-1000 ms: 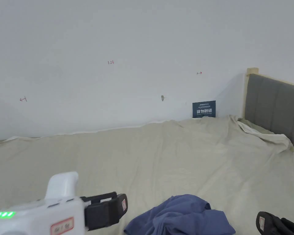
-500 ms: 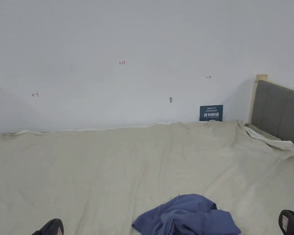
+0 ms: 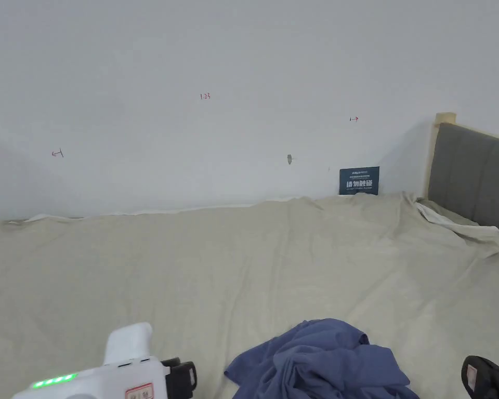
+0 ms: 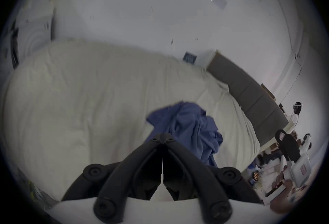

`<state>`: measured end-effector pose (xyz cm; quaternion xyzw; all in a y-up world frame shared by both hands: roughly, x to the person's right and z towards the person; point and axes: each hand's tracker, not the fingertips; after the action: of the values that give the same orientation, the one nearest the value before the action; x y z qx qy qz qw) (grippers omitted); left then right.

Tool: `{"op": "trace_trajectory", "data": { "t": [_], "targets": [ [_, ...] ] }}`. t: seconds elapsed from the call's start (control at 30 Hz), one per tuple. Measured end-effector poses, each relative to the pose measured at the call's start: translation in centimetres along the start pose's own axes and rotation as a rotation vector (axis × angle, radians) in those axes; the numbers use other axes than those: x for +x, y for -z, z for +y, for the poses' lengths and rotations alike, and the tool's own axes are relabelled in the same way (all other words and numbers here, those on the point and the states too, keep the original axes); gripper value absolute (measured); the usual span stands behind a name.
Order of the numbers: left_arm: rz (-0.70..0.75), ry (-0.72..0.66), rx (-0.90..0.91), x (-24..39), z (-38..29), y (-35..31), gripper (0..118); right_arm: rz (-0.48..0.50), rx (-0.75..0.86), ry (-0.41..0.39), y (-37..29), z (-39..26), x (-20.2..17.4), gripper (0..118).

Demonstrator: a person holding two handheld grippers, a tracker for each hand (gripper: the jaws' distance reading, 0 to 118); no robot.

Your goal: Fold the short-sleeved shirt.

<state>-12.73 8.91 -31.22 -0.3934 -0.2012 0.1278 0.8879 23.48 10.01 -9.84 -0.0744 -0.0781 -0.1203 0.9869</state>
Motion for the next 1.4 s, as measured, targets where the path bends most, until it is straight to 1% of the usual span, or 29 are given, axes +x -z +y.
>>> {"op": "trace_trajectory", "data": {
  "t": [0.03, 0.07, 0.1, 0.13, 0.2, 0.23, 0.37, 0.43, 0.5, 0.57, 0.6, 0.67, 0.7, 0.73, 0.77, 0.8, 0.83, 0.87, 1.0, 1.1, 1.13, 1.17, 1.2, 1.23, 1.27, 1.3, 1.33, 1.37, 1.4],
  "targets": [
    [-0.021, -0.002, -0.047, -0.4, 0.2, 1.7, 42, 0.011, -0.009, 0.004, 0.1, -0.1, 0.0, 5],
    [0.001, -0.006, -0.110, -0.6, 0.3, 3.2, 80, 0.017, -0.016, 0.003, 0.2, -0.2, 0.1, 5],
    [0.036, -0.011, -0.189, -0.8, -0.2, 4.7, 101, 0.021, -0.024, -0.003, 0.3, -0.4, 0.1, 5],
    [0.057, -0.011, -0.244, -1.1, -0.7, 6.2, 102, 0.023, -0.030, -0.010, 0.4, -0.6, 0.1, 5],
    [0.096, 0.008, -0.275, -1.4, -1.2, 8.3, 102, 0.025, -0.042, -0.023, 0.6, -0.9, 0.1, 5],
    [0.144, 0.040, -0.326, -1.5, -1.8, 9.6, 102, 0.026, -0.050, -0.026, 0.7, -1.0, 0.1, 5],
    [0.256, 0.136, -0.465, -1.7, -3.0, 13.6, 102, 0.031, -0.095, -0.005, 1.4, -1.7, 0.6, 5],
    [0.232, 0.147, -0.468, -1.7, -3.0, 14.7, 102, 0.030, -0.112, 0.003, 1.7, -2.0, 0.8, 5],
    [0.270, 0.158, -0.495, -1.3, -3.2, 15.4, 102, 0.029, -0.126, 0.008, 1.9, -2.3, 1.0, 5],
    [0.295, 0.230, -0.505, -0.5, -3.4, 15.3, 101, 0.027, -0.140, 0.011, 2.2, -2.5, 1.1, 5],
    [0.302, 0.279, -0.498, 0.1, -3.5, 15.2, 98, 0.027, -0.144, 0.013, 2.3, -2.5, 1.1, 5],
    [0.291, 0.353, -0.476, 0.9, -3.8, 15.3, 73, 0.025, -0.152, 0.012, 2.5, -2.7, 1.1, 5],
    [0.288, 0.396, -0.455, 1.8, -4.1, 15.1, 55, 0.022, -0.155, 0.012, 2.7, -2.7, 1.2, 5],
    [0.327, 0.475, -0.438, 2.6, -4.7, 15.1, 25, 0.019, -0.156, 0.013, 2.8, -2.7, 1.2, 5],
    [0.406, 0.586, -0.417, 3.3, -5.2, 15.2, 12, 0.018, -0.157, 0.017, 2.9, -2.6, 1.3, 5],
    [0.416, 0.678, -0.428, 3.2, -5.6, 15.3, 11, 0.018, -0.158, 0.021, 3.1, -2.5, 1.4, 5],
    [0.368, 0.699, -0.447, 3.0, -5.8, 15.5, 10, 0.016, -0.157, 0.023, 3.2, -2.4, 1.5, 5],
    [0.369, 0.653, -0.428, 2.6, -5.7, 15.2, 10, 0.014, -0.155, 0.023, 3.4, -2.2, 1.7, 5],
    [0.265, 0.481, -0.370, 0.9, -3.8, 13.1, 9, -0.009, -0.114, 0.001, 4.4, 0.0, 2.7, 5],
    [0.247, 0.437, -0.332, 0.1, -3.1, 11.0, 9, -0.031, -0.092, -0.038, 7.0, 2.7, 3.4, 5],
    [0.230, 0.416, -0.308, -0.1, -3.1, 10.5, 9, -0.015, -0.114, -0.059, 8.6, 3.6, 3.7, 0],
    [0.208, 0.394, -0.299, 0.2, -3.2, 9.6, 9, 0.030, -0.142, -0.079, 10.3, 4.4, 3.8, 0],
    [0.198, 0.377, -0.272, 0.3, -3.1, 9.0, 9, 0.086, -0.219, -0.100, 12.5, 5.3, 3.6, 0],
    [0.195, 0.369, -0.268, 0.2, -3.1, 8.7, 9, 0.112, -0.308, -0.128, 15.0, 6.1, 3.2, 0],
    [0.186, 0.366, -0.264, 0.2, -3.0, 8.3, 9, 0.131, -0.405, -0.136, 17.7, 6.6, 3.0, 0],
    [0.124, 0.342, -0.252, -0.2, -2.7, 8.4, 9, 0.170, -0.496, -0.107, 20.2, 6.8, 2.8, 0],
    [0.093, 0.320, -0.236, -0.2, -2.5, 8.0, 9, 0.202, -0.574, -0.058, 22.7, 6.8, 2.6, 0],
    [0.102, 0.317, -0.233, -0.1, -2.4, 7.8, 9, 0.202, -0.649, -0.030, 25.0, 6.5, 2.4, 0],
    [0.108, 0.321, -0.236, 0.0, -2.4, 7.9, 9, 0.180, -0.727, -0.021, 27.8, 5.8, 2.4, 0]
  ]
}}
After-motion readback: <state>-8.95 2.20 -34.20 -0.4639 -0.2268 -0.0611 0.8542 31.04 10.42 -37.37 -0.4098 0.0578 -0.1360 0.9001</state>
